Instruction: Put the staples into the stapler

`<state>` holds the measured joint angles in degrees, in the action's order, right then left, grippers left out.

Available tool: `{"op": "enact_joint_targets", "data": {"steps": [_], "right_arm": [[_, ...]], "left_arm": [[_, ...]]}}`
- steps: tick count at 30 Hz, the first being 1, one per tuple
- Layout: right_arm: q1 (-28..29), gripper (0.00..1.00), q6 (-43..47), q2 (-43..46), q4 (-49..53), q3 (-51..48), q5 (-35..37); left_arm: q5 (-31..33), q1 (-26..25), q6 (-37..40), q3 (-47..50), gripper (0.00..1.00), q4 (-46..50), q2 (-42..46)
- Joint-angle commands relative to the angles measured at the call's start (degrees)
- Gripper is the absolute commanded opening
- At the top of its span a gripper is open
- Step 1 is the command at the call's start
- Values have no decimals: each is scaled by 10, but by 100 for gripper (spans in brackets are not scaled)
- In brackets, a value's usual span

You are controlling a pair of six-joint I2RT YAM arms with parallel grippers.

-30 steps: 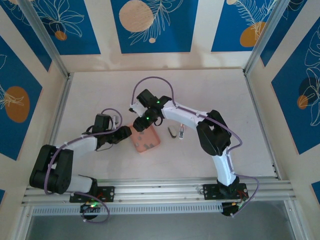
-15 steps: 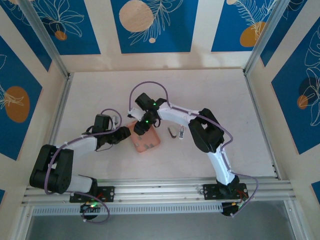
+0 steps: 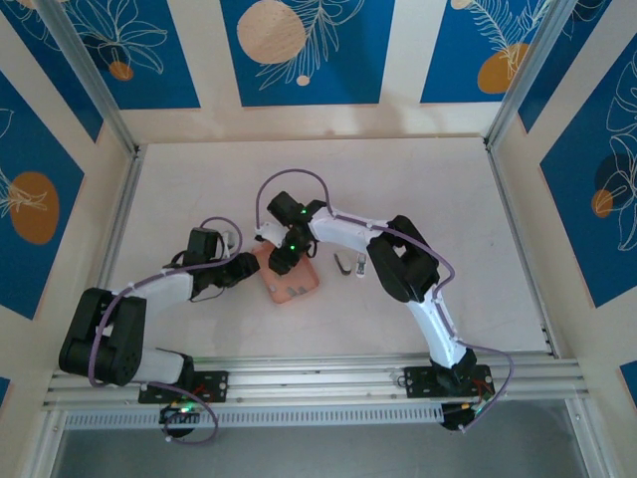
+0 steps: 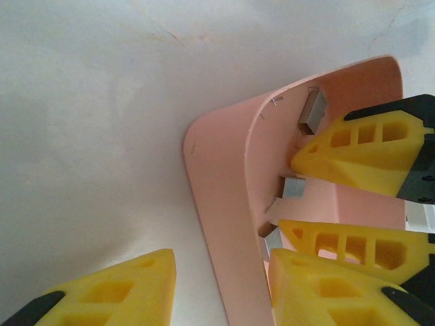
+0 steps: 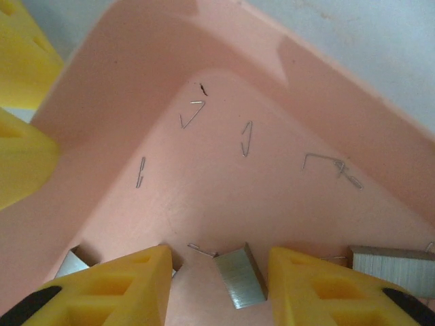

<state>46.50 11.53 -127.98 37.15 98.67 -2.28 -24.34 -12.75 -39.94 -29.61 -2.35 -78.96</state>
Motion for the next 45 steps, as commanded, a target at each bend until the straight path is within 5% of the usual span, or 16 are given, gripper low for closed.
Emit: {"op": "enact_joint_targets", "data": {"steps": [1,19,30,37,45], "right_arm": [[3,42,5,-14,16,18,14],[-2,18,-35,-20,35,26,50],[-5,13,-116,77,-22,-25,20],[-6,14,-138,126,-39,-66,23],[10,33,-53,81,8,-25,62]], "left_arm": [[6,8,14,2,40,8,-4],[8,8,16,-17,40,23,-1],[14,7,27,-33,40,53,31],[21,7,32,-32,41,64,56],[24,7,36,-35,42,73,59]]}}
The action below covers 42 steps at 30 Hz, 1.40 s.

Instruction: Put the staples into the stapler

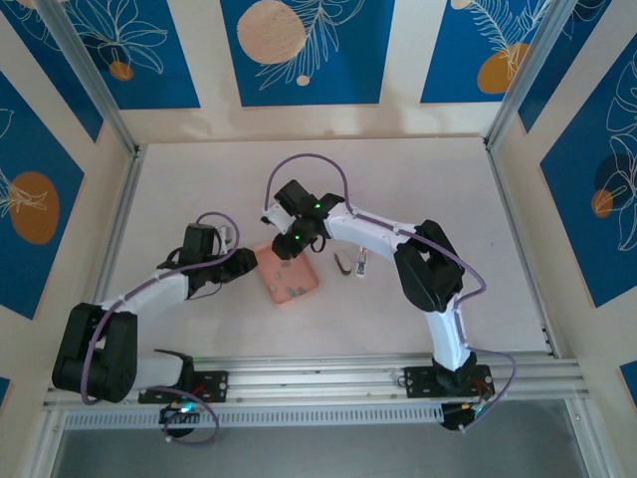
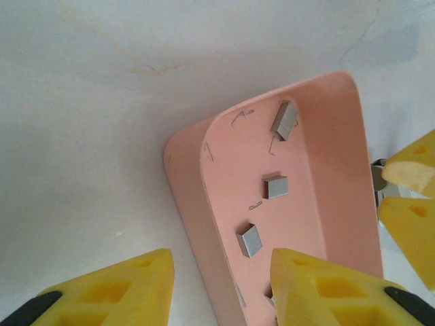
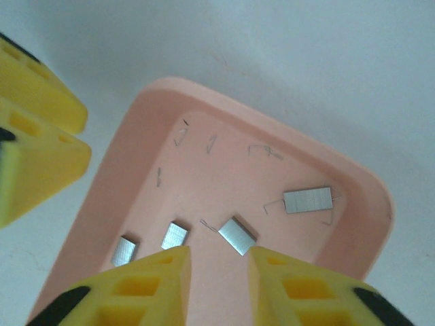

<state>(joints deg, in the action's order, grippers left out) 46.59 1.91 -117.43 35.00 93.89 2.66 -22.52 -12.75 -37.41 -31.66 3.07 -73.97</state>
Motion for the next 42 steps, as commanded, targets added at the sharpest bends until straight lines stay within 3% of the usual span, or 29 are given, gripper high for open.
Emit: {"op": "enact_joint_targets", "data": {"steps": [1,10,22,30,42], "right_arm": [[10,36,59,-33,36,32,12],[10,41,180,-83,58,72,7],[5,42,249,-107,82,96,-27],[3,42,318,-112,90,96,-50],[-6,38,339,-143,92,116,-23]], "left_arm": [[6,7,12,-11,42,19,8],[5,7,12,-4,42,15,-10],[-29,6,-2,-3,44,-30,-44],[-24,5,-1,-8,40,-16,-65],[-21,5,7,-16,40,4,-61]]}}
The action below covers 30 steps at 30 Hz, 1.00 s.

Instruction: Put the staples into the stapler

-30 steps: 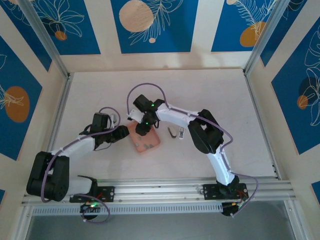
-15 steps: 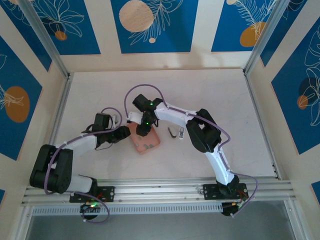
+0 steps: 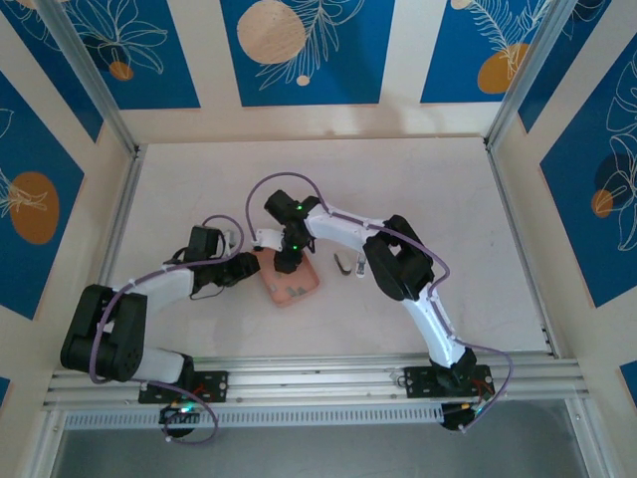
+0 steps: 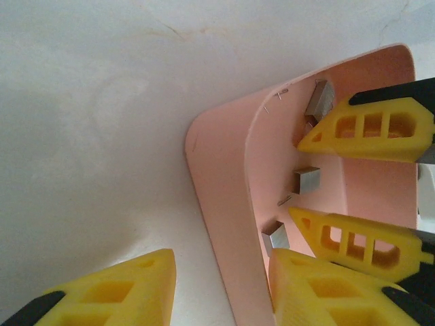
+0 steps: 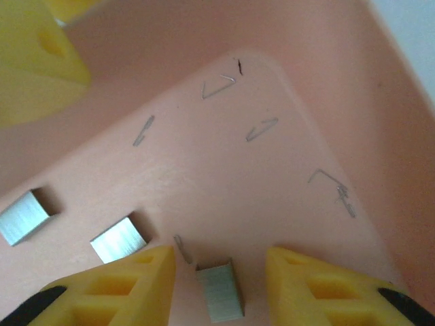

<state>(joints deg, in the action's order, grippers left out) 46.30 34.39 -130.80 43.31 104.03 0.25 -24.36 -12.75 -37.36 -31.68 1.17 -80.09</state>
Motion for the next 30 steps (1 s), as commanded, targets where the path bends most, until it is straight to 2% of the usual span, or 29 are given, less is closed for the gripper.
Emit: {"op": "enact_joint_targets", "data": {"steps": [1,6,15,22,30], "right_arm": [[-4,37,14,-11,10,15,4],[-5,33,14,-22,10,8,11],[0,18,-3,-26,20,14,-1],[5,13,-50,21,11,3,-21],[-5,13,-139,118,-33,-66,-45]], "left_arm": [[-2,5,10,-17,40,26,0],[-1,5,12,-21,40,30,0],[-2,5,15,-27,40,34,2],[-6,5,18,-35,40,32,19],[9,2,40,-59,40,75,52]]}}
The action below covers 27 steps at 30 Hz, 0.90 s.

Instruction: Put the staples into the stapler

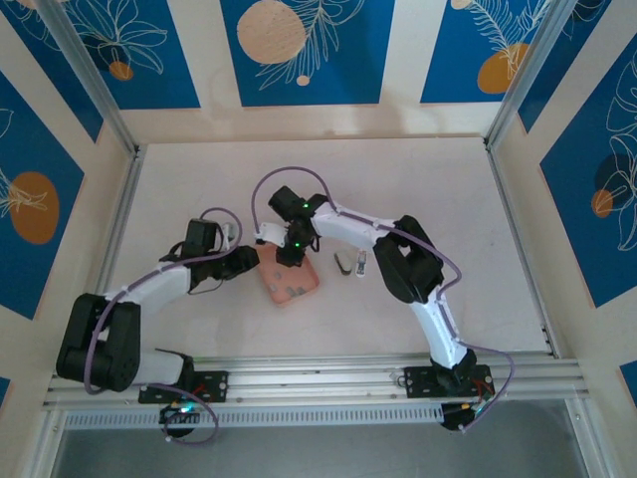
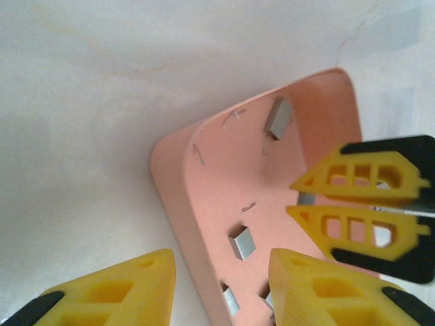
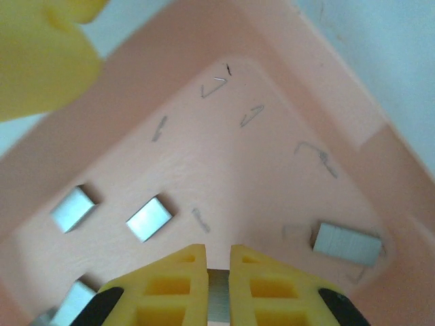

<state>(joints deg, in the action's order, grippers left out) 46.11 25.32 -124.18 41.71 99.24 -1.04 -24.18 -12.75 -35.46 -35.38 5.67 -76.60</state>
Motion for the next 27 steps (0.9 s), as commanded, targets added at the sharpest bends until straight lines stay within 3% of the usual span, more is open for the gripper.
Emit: {"op": "enact_joint_targets", "data": {"steps": [1,9,19,27], "right_arm": [[-6,13,-63,66,-24,-32,-33],[-38,13,-233,215,-104,-195,-21],[-87,12,-407,460,-146,-461,30],[-100,12,-452,507,-139,-504,7]], "left_arm": [[11,0,25,-27,40,38,21],[36,-33,37,-47,40,57,59],[90,-144,62,-31,40,-2,78],[106,-152,33,-41,41,8,45]]}}
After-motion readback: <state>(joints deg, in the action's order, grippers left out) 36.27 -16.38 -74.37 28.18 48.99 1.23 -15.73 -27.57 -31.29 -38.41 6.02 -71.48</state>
